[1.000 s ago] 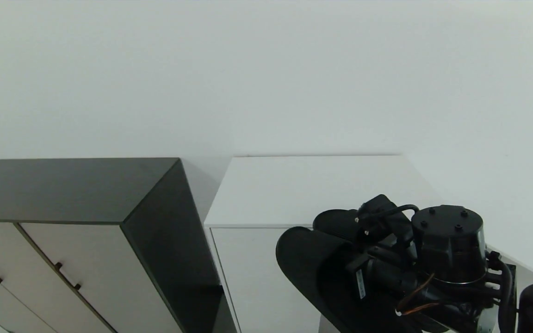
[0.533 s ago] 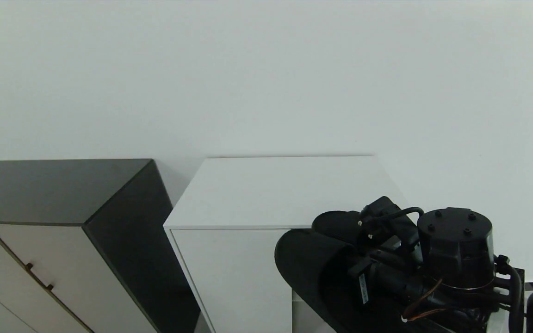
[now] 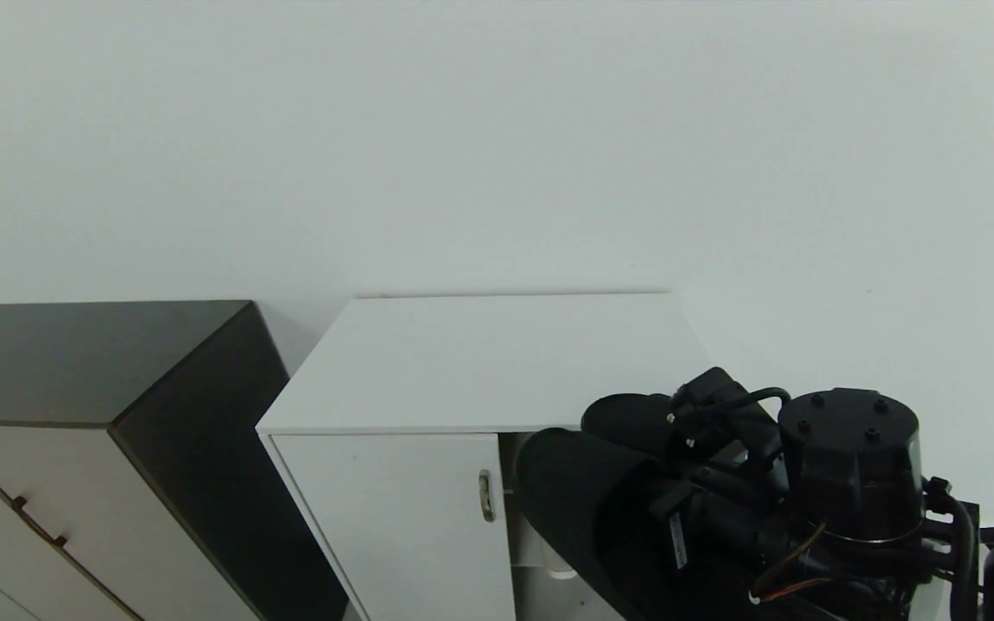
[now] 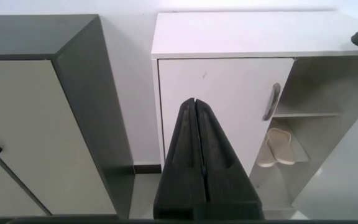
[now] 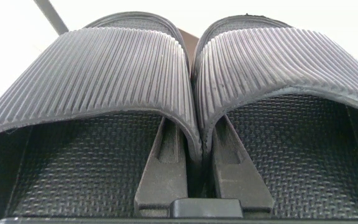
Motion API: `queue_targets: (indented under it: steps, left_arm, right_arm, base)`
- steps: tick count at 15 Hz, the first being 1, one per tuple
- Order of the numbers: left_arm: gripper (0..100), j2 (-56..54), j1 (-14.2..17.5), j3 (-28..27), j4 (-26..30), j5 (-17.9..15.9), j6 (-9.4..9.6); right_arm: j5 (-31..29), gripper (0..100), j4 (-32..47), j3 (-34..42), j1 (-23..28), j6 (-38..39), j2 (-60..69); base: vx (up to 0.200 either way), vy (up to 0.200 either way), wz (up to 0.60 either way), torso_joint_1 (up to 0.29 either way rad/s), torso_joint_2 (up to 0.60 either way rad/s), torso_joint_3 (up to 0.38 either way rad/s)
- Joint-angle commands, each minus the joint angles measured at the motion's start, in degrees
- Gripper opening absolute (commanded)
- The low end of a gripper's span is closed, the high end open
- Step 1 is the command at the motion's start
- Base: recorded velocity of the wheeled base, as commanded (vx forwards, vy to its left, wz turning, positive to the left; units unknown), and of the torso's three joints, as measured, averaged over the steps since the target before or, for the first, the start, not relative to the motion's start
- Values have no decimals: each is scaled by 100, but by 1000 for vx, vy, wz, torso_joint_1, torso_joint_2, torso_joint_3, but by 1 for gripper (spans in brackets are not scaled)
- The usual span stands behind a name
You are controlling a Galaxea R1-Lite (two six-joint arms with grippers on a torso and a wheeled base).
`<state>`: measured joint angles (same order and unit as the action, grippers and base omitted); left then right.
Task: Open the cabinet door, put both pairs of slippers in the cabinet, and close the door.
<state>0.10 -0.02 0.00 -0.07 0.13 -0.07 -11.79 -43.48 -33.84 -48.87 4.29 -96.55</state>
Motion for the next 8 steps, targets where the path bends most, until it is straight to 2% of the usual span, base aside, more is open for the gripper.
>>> queue_targets:
  steps: [1,8]
  left_arm:
    - [0,-1,-6,0,-1,4,7]
    - [0,-1,-6,0,-1,4,-1]
  right_arm:
    - [1,0,-2,0,-17,2,-31]
    - [-34,0,-2,115,-237,19,-22]
  base:
    - [0,0,0,0,0,0]
    - [0,0,0,0,0,0]
